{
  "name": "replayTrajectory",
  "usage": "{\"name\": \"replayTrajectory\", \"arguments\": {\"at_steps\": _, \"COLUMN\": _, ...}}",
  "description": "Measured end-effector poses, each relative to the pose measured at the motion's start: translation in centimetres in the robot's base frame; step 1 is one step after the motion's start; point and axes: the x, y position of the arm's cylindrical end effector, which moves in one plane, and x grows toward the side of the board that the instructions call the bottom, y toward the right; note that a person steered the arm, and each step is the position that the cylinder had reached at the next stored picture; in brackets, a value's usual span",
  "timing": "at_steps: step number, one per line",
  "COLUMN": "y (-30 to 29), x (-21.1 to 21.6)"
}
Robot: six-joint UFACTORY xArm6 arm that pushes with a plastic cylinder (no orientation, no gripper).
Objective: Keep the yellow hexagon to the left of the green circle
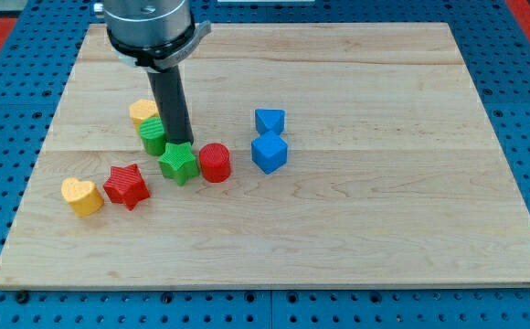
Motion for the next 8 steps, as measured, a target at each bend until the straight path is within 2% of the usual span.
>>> {"name": "replayTrajectory", "arguments": {"at_steps": 1, "y": 1.4, "x": -0.6}}
{"name": "replayTrajectory", "arguments": {"at_steps": 2, "y": 2.1, "x": -4.3}}
{"name": "replayTrajectory", "arguments": {"at_steps": 3, "y": -3.8, "x": -5.3}}
{"name": "replayTrajectory", "arguments": {"at_steps": 4, "y": -8.2, "x": -3.1}}
{"name": "replayTrajectory", "arguments": {"at_steps": 5, "y": -6.7, "x": -0.6}}
{"name": "replayTrajectory", "arguments": {"at_steps": 7, "y": -8.0, "x": -7.4}}
{"name": "replayTrajectory", "arguments": {"at_steps": 8, "y": -14.4, "x": -5.4}}
